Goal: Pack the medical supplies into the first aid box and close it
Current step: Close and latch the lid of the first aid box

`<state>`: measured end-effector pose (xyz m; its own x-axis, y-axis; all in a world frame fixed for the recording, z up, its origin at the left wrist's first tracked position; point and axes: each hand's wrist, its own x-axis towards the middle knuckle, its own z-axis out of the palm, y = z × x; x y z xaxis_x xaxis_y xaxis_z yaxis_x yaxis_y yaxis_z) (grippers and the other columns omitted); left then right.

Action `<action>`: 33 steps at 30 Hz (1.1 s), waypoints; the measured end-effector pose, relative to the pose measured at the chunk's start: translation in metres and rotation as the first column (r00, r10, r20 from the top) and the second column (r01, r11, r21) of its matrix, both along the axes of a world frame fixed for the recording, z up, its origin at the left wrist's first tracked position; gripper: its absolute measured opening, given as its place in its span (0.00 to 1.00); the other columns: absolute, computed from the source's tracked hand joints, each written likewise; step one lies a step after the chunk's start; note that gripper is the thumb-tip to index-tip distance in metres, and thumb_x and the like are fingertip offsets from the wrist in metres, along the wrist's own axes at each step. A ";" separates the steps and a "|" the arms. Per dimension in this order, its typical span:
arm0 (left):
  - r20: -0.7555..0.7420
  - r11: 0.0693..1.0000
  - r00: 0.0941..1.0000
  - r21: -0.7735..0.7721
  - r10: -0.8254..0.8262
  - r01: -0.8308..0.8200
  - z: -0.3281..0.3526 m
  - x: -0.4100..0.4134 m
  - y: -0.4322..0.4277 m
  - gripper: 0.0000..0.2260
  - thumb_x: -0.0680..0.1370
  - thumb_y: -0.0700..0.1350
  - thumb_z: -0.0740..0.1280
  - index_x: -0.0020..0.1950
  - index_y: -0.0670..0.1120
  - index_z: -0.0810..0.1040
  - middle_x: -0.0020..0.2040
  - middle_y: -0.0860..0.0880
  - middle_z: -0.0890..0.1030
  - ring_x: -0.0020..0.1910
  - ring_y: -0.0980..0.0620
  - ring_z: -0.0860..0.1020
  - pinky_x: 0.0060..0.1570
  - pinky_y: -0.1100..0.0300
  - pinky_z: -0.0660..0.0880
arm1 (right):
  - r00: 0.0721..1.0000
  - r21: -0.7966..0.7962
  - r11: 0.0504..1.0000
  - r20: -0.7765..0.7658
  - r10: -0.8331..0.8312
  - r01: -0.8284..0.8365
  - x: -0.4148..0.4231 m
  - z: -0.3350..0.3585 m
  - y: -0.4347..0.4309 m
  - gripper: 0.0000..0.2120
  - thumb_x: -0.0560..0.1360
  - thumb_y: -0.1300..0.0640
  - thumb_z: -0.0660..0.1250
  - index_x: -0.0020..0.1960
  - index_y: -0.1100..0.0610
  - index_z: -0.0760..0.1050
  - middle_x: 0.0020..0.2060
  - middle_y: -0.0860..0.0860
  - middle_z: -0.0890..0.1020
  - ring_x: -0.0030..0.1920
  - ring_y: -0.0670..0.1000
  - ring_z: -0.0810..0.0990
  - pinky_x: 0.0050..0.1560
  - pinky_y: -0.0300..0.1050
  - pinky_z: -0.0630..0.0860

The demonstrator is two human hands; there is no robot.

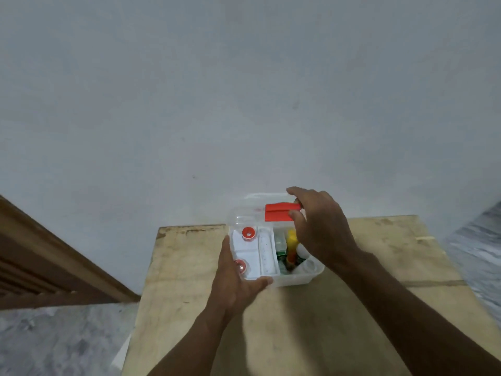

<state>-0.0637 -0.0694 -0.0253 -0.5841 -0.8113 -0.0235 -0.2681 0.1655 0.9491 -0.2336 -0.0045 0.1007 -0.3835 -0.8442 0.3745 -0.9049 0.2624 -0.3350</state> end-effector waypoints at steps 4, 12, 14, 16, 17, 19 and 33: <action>0.024 0.999 0.999 0.042 0.031 -0.032 -0.003 -0.001 -0.001 0.45 0.60 0.52 0.83 0.67 0.61 0.57 0.62 0.57 0.72 0.59 0.55 0.75 0.55 0.62 0.78 | 0.997 0.194 0.981 -0.063 0.046 -0.033 0.010 0.002 0.022 0.04 0.72 0.57 0.70 0.47 0.53 0.81 0.43 0.51 0.82 0.44 0.54 0.77 0.44 0.53 0.78; -0.010 0.996 0.997 0.050 0.078 -0.078 -0.011 0.004 -0.002 0.47 0.58 0.52 0.84 0.69 0.57 0.59 0.62 0.57 0.72 0.57 0.59 0.76 0.45 0.74 0.73 | 0.993 0.363 0.924 0.038 0.113 -0.119 0.040 -0.032 0.047 0.04 0.73 0.59 0.69 0.47 0.56 0.76 0.46 0.52 0.81 0.43 0.51 0.77 0.41 0.40 0.72; 0.007 0.995 0.996 0.039 0.087 -0.087 -0.009 0.005 0.000 0.48 0.59 0.53 0.84 0.71 0.53 0.58 0.63 0.55 0.72 0.58 0.57 0.76 0.42 0.77 0.72 | 0.994 0.359 0.928 0.068 0.084 -0.103 0.041 -0.032 0.045 0.03 0.73 0.59 0.69 0.47 0.56 0.77 0.45 0.53 0.82 0.43 0.51 0.77 0.42 0.41 0.73; 0.022 0.993 0.994 0.053 0.105 -0.106 -0.007 0.004 0.003 0.48 0.61 0.50 0.84 0.72 0.49 0.58 0.63 0.52 0.72 0.57 0.54 0.76 0.41 0.76 0.74 | 0.996 0.386 0.919 0.067 0.061 -0.083 0.038 -0.029 0.042 0.03 0.72 0.59 0.69 0.46 0.56 0.77 0.44 0.54 0.82 0.44 0.54 0.79 0.42 0.47 0.76; 0.029 0.991 0.993 0.058 0.117 -0.119 -0.006 0.004 0.004 0.48 0.61 0.50 0.83 0.72 0.49 0.58 0.62 0.53 0.72 0.57 0.53 0.76 0.42 0.76 0.75 | 0.997 0.410 0.909 0.062 0.053 -0.074 0.036 -0.027 0.041 0.04 0.71 0.59 0.68 0.45 0.56 0.77 0.43 0.54 0.83 0.45 0.55 0.79 0.43 0.48 0.77; 0.043 0.986 0.986 0.033 0.159 -0.161 -0.006 0.003 0.007 0.48 0.60 0.52 0.83 0.72 0.49 0.59 0.62 0.53 0.73 0.58 0.52 0.77 0.46 0.72 0.75 | 0.997 0.446 0.893 0.060 0.043 -0.066 0.033 -0.024 0.039 0.05 0.70 0.58 0.68 0.46 0.56 0.77 0.44 0.55 0.83 0.46 0.56 0.80 0.43 0.49 0.78; -0.005 0.956 0.972 -0.180 0.236 -0.233 -0.012 0.002 0.023 0.43 0.62 0.61 0.80 0.69 0.56 0.61 0.62 0.55 0.73 0.60 0.57 0.75 0.53 0.69 0.75 | 0.996 0.459 0.885 -0.008 0.090 -0.076 0.039 -0.043 0.039 0.11 0.74 0.59 0.71 0.55 0.60 0.80 0.49 0.55 0.85 0.44 0.54 0.84 0.52 0.48 0.80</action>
<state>-0.0612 -0.0467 -0.0376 -0.3774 -0.9175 0.1257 -0.3347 0.2617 0.9052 -0.1948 0.0343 0.0580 -0.2998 -0.9526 -0.0515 -0.9373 0.3042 -0.1702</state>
